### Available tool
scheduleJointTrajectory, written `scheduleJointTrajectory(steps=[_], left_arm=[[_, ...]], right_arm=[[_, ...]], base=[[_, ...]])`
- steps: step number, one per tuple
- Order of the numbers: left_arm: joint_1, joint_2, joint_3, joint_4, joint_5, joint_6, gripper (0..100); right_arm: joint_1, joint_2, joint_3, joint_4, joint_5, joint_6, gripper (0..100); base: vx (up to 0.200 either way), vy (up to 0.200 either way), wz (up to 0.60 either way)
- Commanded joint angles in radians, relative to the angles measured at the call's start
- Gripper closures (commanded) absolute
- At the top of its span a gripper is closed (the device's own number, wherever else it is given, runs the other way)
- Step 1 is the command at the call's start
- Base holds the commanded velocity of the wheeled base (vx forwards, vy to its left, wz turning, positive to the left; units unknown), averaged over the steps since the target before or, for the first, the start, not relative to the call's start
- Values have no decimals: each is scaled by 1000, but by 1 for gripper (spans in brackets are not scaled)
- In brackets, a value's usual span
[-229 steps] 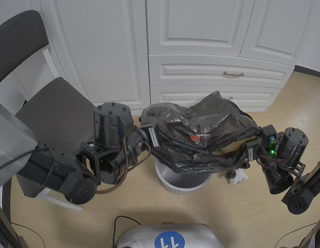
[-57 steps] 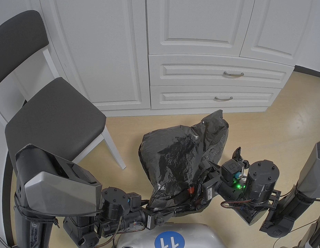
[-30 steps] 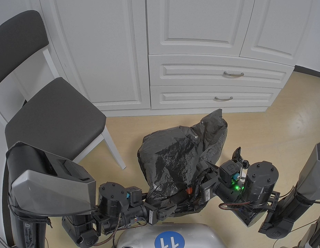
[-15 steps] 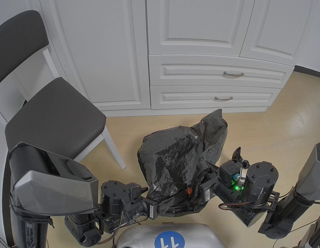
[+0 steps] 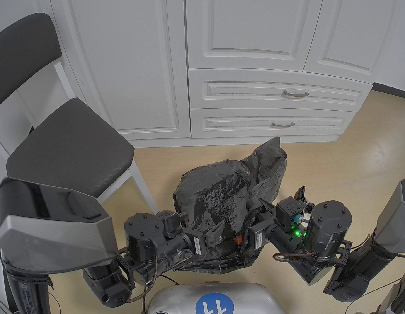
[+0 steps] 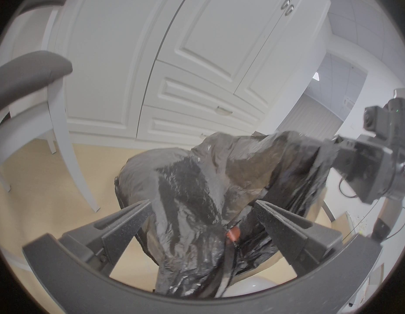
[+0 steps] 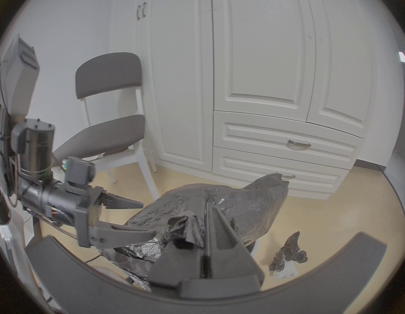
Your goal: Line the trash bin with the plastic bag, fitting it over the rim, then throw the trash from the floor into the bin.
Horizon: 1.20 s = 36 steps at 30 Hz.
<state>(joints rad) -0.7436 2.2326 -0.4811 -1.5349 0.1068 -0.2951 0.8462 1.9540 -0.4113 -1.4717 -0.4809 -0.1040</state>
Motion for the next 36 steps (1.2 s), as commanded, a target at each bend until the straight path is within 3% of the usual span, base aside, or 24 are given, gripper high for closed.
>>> scheduleJointTrajectory(steps=[1, 3, 4, 5, 6, 8, 10, 13, 18, 23, 26, 29, 33, 36], left_arm=[[-3, -136, 61, 1, -6, 5, 0], [1, -165, 101, 4, -15, 14, 0], [15, -203, 173, 9, -81, 57, 0], [21, -206, 183, 10, -98, 68, 0], [96, -212, 239, 25, -179, 146, 0], [191, -195, 266, 53, -265, 218, 0], [242, -175, 286, 70, -343, 243, 0], [242, -203, 334, 75, -407, 244, 0], [164, -192, 360, 105, -412, 244, 0], [118, -50, 326, 121, -406, 235, 0], [87, 36, 291, 96, -397, 198, 0], [33, 116, 271, 4, -372, 80, 0], [46, 147, 243, 1, -340, 79, 0], [115, 139, 228, 1, -340, 82, 0]], right_arm=[[-7, -12, -26, 1, -28, 7, 100], [-10, -17, -23, 4, -28, 7, 100], [-15, -20, -18, 11, -28, 7, 100], [-15, -20, -18, 11, -28, 7, 100], [-16, -14, -15, 11, -28, 7, 100], [-16, -6, -14, 11, -28, 9, 100], [-16, 0, -12, 13, -28, 9, 100], [-15, 9, -12, 13, -28, 9, 100], [-16, 29, -8, 13, -28, 9, 100], [-16, 46, -9, 13, -27, 10, 100], [-16, 52, -14, 11, -27, 10, 100], [-16, 59, -18, 11, -27, 12, 100], [-18, 60, -21, 11, -27, 12, 100], [-18, 57, -21, 11, -27, 12, 100]], base=[[0, 0, 0], [0, 0, 0], [0, 0, 0], [0, 0, 0], [0, 0, 0], [0, 0, 0], [0, 0, 0], [0, 0, 0], [0, 0, 0], [0, 0, 0], [0, 0, 0], [0, 0, 0], [0, 0, 0], [0, 0, 0]])
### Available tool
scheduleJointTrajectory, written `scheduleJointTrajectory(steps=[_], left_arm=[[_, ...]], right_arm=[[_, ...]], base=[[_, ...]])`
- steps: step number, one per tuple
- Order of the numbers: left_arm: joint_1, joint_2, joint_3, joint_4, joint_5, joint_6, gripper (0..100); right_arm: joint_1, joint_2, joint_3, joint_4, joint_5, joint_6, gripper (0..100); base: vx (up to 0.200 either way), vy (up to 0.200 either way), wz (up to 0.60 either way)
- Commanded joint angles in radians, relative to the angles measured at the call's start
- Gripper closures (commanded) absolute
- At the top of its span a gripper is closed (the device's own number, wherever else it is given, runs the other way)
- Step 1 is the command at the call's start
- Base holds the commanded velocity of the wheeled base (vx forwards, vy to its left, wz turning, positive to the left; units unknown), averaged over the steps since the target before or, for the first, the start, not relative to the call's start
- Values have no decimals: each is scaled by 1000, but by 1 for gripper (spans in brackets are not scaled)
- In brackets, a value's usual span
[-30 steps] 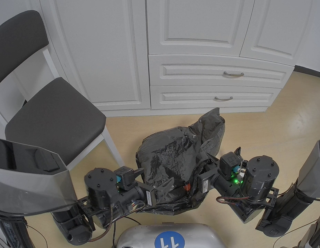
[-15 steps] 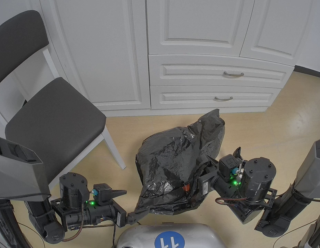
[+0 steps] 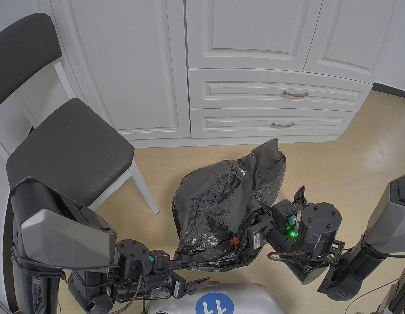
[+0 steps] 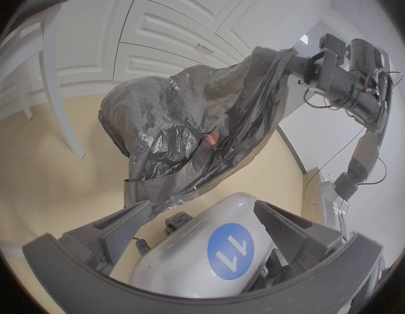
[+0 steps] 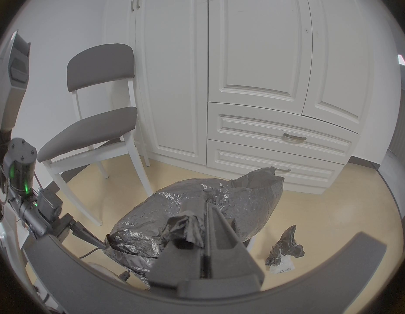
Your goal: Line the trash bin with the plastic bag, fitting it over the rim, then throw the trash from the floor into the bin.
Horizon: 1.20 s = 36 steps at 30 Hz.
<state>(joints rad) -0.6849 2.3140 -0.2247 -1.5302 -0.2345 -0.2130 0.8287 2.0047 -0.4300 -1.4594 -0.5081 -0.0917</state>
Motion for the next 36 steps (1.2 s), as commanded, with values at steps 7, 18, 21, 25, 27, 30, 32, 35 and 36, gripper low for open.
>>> scheduleJointTrajectory(steps=[7, 18, 21, 25, 27, 30, 32, 35, 36], left_arm=[[180, 27, -25, -4, -117, 6, 0], [237, 176, -122, -5, -252, 6, 0], [237, 192, -176, -4, -252, -2, 0], [234, 235, -225, -2, -250, -2, 0], [234, 260, -246, -2, -250, -2, 0], [232, 271, -271, -2, -250, -2, 0], [223, 274, -288, -1, -250, -2, 0], [209, 274, -300, -2, -250, -3, 0], [206, 269, -301, -2, -250, -6, 0]], right_arm=[[-8, 2, -3, -1, 0, 0, 100], [1, -1, -6, -1, -1, -2, 100], [3, -14, -4, -1, -1, -2, 100], [6, -32, -4, 1, -1, -2, 100], [7, -37, -4, 1, -1, -2, 100], [7, -43, -4, 2, -1, -3, 100], [9, -46, -4, 2, -1, -5, 100], [10, -46, -4, 2, -1, -5, 100], [10, -46, -4, 1, -1, -5, 100]], base=[[0, 0, 0], [0, 0, 0], [0, 0, 0], [0, 0, 0], [0, 0, 0], [0, 0, 0], [0, 0, 0], [0, 0, 0], [0, 0, 0]])
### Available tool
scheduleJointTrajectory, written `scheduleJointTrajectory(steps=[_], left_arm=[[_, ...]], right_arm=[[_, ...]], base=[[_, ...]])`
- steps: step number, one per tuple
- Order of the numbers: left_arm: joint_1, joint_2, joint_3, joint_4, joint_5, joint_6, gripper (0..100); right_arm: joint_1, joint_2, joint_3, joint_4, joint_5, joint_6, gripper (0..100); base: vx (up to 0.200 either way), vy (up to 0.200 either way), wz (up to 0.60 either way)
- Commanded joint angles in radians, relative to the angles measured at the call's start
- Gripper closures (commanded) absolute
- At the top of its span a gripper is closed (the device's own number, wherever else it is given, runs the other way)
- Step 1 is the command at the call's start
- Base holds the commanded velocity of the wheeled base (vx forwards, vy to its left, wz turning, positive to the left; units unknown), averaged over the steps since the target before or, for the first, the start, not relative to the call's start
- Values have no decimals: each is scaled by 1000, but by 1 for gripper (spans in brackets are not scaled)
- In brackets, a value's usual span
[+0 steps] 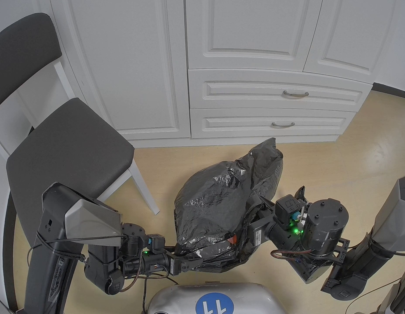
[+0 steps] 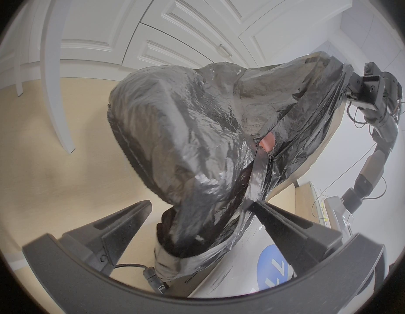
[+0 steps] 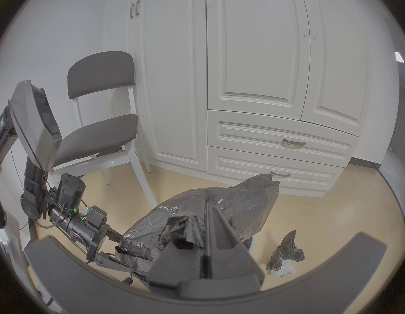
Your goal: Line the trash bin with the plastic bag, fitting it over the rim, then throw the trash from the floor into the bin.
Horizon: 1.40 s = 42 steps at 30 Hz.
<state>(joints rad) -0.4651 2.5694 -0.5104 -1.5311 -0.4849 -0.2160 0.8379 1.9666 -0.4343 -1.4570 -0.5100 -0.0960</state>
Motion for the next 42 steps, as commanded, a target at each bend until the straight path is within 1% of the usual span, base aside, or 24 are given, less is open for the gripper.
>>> scheduleJointTrajectory(steps=[1, 2, 5, 11, 14, 17, 22, 25, 26, 30, 31, 32, 35, 38, 39, 42], left_arm=[[-13, 11, -16, -1, 2, -3, 0], [-13, 6, -13, -3, 5, -3, 100], [-12, -11, 1, -1, 9, -3, 100], [-9, -106, 128, -3, 14, 6, 100], [2, -150, 133, -1, 14, 3, 100], [20, -179, 90, -1, 12, -3, 100], [22, -202, 32, 0, 8, -11, 100], [16, -210, 13, -1, 8, -39, 100], [10, -215, -26, -1, 8, -71, 100], [-7, -192, -163, 0, 14, -109, 100], [-7, -192, -163, 0, 14, -109, 100], [-15, -175, -214, 0, 14, -114, 100], [-37, -167, -267, 2, 15, -115, 100], [-55, -164, -313, 2, 23, -118, 100], [-56, -164, -321, 2, 28, -118, 100], [-69, -178, -359, 3, 62, -118, 100]], right_arm=[[1, -9, 0, -2, -1, -1, 100], [1, -9, 2, -2, -1, -1, 100], [1, -20, 2, 1, -1, -1, 100], [3, -25, 3, 3, -1, -2, 100], [17, -17, 5, 3, 1, -2, 100], [44, -6, 14, 3, 2, 1, 100], [79, 31, 37, 0, 10, 4, 100], [90, 60, 40, -11, 11, 13, 100], [89, 66, 43, -19, 13, 18, 100], [69, 17, 69, -16, 33, 15, 100], [69, 17, 69, -16, 33, 15, 100], [56, -15, 86, -16, 50, 12, 100], [33, -61, 88, -14, 62, -5, 100], [-16, -91, 71, -22, 64, -30, 100], [-20, -95, 66, -23, 64, -31, 100], [-43, -144, 43, -20, 67, -31, 100]], base=[[0, 0, 0], [0, 0, 0], [0, 0, 0], [0, 0, 0], [0, 0, 0], [0, 0, 0], [0, 0, 0], [0, 0, 0], [0, 0, 0], [0, 0, 0], [0, 0, 0], [0, 0, 0], [0, 0, 0], [0, 0, 0], [0, 0, 0], [0, 0, 0]])
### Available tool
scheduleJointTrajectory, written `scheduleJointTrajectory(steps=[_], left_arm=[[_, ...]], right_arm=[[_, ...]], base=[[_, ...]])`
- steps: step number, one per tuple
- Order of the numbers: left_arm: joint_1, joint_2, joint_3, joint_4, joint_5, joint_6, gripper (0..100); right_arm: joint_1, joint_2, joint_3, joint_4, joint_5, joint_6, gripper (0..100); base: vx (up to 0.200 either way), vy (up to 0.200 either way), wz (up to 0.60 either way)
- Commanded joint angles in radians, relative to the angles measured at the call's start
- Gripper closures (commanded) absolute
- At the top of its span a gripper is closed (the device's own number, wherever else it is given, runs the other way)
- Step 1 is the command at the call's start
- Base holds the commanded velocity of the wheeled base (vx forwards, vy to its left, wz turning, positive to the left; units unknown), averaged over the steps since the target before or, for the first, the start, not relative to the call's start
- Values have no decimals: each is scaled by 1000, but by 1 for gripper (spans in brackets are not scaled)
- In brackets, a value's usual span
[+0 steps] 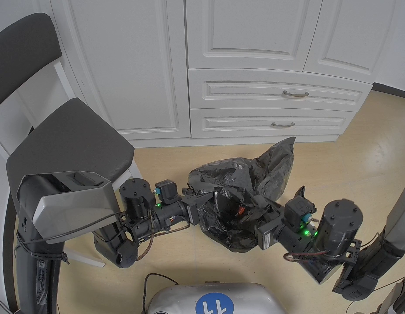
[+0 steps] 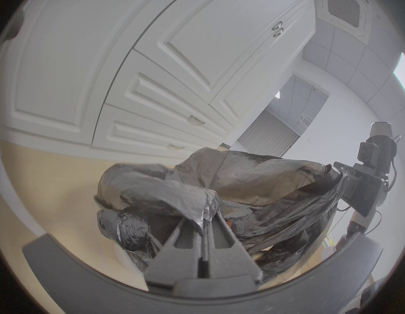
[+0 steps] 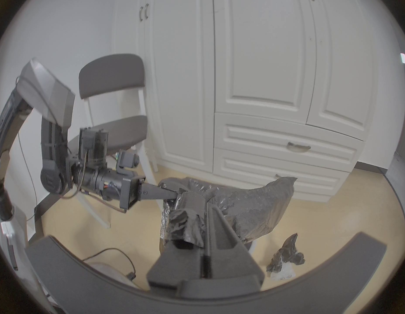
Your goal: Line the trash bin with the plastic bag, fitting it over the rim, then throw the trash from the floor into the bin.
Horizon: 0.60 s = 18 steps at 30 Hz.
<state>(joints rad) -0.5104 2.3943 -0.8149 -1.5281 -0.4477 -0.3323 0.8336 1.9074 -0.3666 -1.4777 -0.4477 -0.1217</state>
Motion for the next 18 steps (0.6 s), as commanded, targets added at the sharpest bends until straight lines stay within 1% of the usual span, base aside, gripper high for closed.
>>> scheduleJointTrajectory(steps=[1, 3, 5, 7, 8, 10, 11, 16, 18], left_arm=[[-28, -14, -50, 0, 29, -4, 100], [-39, -44, -33, 0, 40, -4, 100], [-68, -98, 33, -1, 63, -11, 100], [-102, -127, 56, -3, 80, -33, 100], [-122, -142, 53, -3, 110, -51, 100], [-128, -145, 48, -1, 121, -56, 100], [-143, -156, 36, 0, 145, -65, 100], [-186, -211, 48, 28, 198, -68, 100], [-207, -245, 57, 60, 224, -74, 100]], right_arm=[[-39, -102, -29, 7, 4, -6, 100], [-39, -123, -35, 14, 4, -6, 100], [-39, -157, -46, 23, 4, -6, 100], [-39, -186, -55, 53, 4, -4, 100], [-39, -217, -69, 89, 3, -3, 100], [-39, -228, -74, 105, 3, -1, 100], [-37, -266, -86, 138, 3, 5, 100], [-28, -372, -103, 223, 0, 8, 100], [-19, -432, -114, 304, -2, 10, 100]], base=[[0, 0, 0], [0, 0, 0], [0, 0, 0], [0, 0, 0], [0, 0, 0], [0, 0, 0], [0, 0, 0], [0, 0, 0], [0, 0, 0]])
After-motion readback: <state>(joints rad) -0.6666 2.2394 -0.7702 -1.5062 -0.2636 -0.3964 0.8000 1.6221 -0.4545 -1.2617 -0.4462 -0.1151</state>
